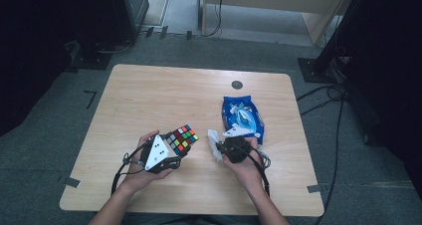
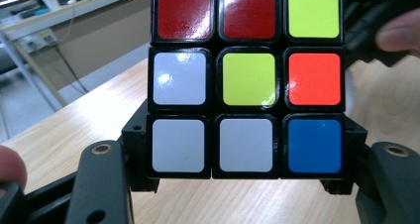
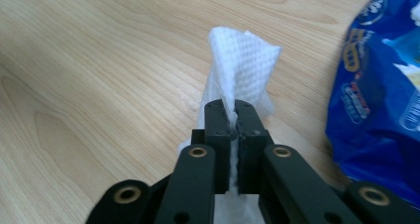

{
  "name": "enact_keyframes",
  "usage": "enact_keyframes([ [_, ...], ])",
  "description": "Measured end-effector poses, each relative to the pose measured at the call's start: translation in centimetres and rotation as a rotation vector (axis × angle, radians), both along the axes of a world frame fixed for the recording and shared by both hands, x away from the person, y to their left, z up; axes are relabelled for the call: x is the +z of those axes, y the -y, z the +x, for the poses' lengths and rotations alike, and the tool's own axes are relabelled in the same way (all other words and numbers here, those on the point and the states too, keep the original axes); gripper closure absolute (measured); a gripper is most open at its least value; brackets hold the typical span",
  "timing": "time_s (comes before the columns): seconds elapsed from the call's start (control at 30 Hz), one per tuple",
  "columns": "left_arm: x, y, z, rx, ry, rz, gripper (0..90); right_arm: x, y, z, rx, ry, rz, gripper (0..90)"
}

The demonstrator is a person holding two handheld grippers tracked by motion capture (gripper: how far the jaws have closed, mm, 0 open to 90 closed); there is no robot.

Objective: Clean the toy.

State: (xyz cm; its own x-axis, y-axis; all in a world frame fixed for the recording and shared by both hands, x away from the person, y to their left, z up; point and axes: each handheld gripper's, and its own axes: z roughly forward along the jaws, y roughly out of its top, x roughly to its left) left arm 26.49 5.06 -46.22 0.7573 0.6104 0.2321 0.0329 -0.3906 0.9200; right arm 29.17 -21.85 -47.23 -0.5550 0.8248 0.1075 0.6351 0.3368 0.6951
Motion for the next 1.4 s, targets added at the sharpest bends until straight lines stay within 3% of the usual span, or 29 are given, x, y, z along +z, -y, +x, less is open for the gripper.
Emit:
enact_keyframes([
  [0.03, -0.2, -0.1, 0.2, 0.018, -0.004, -0.008, 34.5, 0.0, -0.4, -0.1, -0.001, 0.034, 0.001, 67.8],
  [0.17, -0.3, -0.2, 0.3, 0.033, -0.007, -0.014, 34.5, 0.5, -0.6, -0.4, -0.011, 0.081, 0.04, 57.1],
  [0.2, -0.3, -0.3, 0.4, 0.038, -0.006, -0.016, 34.4, 1.4, -0.4, -0.7, -0.023, 0.122, 0.119, 50.5],
  [0.23, -0.3, -0.3, 0.4, 0.039, -0.006, -0.017, 34.5, 1.9, -0.3, -0.8, -0.011, 0.133, 0.183, 47.9],
  [0.27, -0.3, -0.3, 0.4, 0.039, -0.006, -0.017, 34.4, 1.9, -0.3, -0.8, -0.011, 0.133, 0.183, 47.9],
  [0.37, -0.6, 0.0, 0.3, 0.044, -0.003, -0.024, 34.4, 4.1, -0.5, -1.5, 0.029, 0.12, 0.428, 36.3],
  [0.4, -0.6, 0.0, 0.3, 0.044, -0.003, -0.024, 34.4, 4.1, -0.5, -1.5, 0.029, 0.12, 0.428, 36.3],
  [0.47, -0.8, 0.3, 0.2, 0.049, -0.001, -0.024, 34.4, 4.9, -1.8, -2.0, 0.083, 0.088, 0.485, 30.4],
  [0.53, -0.9, 0.4, 0.2, 0.049, 0.002, -0.023, 34.4, 5.0, -2.2, -2.1, 0.086, 0.085, 0.495, 29.7],
  [0.57, -1.0, 0.6, 0.0, 0.048, 0.007, -0.021, 34.4, 4.9, -3.1, -2.2, 0.084, 0.06, 0.522, 27.3],
  [0.77, -1.1, 1.0, -0.4, 0.053, 0.034, -0.029, 34.4, 3.9, -4.0, -1.5, 0.065, -0.001, 0.557, 26.8],
  [0.93, -1.3, 0.8, -0.3, 0.07, 0.018, -0.036, 34.3, 3.2, -5.4, -1.0, 0.058, -0.036, 0.563, 31.3],
  [1.0, -1.3, 0.6, -0.1, 0.079, -0.004, -0.042, 34.2, 3.0, -5.4, -0.7, 0.05, -0.051, 0.594, 34.4],
  [1.1, -1.3, 0.5, 0.1, 0.088, -0.024, -0.04, 33.4, 3.2, -5.9, -0.6, 0.047, -0.034, 0.566, 34.7],
  [1.27, -1.1, 0.4, 0.5, 0.13, -0.071, -0.03, 19.4, 3.7, -7.1, 0.0, 0.045, 0.019, 0.492, 34.8],
  [1.3, -1.1, 0.0, 0.8, 0.151, -0.108, -0.029, 17.3, 3.8, -7.5, 0.5, 0.017, 0.047, 0.465, 34.8],
  [1.4, -1.2, -0.8, 1.3, 0.191, -0.172, -0.018, 14.3, 3.6, -7.8, 1.7, -0.026, 0.071, 0.44, 34.8],
])
